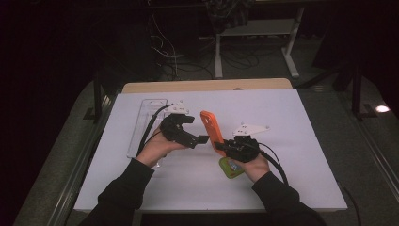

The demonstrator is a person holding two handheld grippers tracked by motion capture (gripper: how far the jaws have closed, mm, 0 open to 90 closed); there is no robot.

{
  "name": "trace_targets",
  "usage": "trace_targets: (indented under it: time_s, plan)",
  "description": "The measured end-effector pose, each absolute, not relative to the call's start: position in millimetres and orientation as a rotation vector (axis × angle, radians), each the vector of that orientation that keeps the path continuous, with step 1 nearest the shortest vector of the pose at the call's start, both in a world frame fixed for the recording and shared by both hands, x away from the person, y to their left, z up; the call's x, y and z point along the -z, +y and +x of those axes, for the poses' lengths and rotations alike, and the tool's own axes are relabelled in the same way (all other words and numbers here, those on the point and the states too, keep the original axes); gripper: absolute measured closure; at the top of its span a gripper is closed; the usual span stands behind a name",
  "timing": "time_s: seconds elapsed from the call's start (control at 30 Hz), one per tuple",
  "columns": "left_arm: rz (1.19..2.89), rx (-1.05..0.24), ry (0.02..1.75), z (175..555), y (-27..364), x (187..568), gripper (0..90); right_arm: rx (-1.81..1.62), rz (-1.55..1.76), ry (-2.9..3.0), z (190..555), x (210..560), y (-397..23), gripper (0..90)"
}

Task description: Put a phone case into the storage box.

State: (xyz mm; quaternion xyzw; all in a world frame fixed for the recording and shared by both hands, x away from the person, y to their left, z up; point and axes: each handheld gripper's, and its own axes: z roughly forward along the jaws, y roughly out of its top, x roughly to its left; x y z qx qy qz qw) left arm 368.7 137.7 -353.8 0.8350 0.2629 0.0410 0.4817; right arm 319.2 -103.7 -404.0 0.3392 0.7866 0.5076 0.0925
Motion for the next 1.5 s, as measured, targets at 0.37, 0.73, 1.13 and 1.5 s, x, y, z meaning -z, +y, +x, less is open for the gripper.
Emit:
trace_targets:
  time_s: [0.37,0.73,1.13,1.5]
  plan:
    - [2.029,-0.089,0.630,370,133,363,0.0,-1.541,0.975,2.360,316,406,-91,78.4]
    - [2.003,-0.073,0.611,373,134,367,0.0,-1.551,0.943,2.374,314,406,-85,78.4]
    - [1.984,-0.052,0.636,373,132,367,0.0,-1.480,0.946,2.399,313,410,-78,78.3]
    - [1.949,-0.034,0.685,373,133,365,6.3,-1.433,0.935,2.405,312,413,-74,78.3]
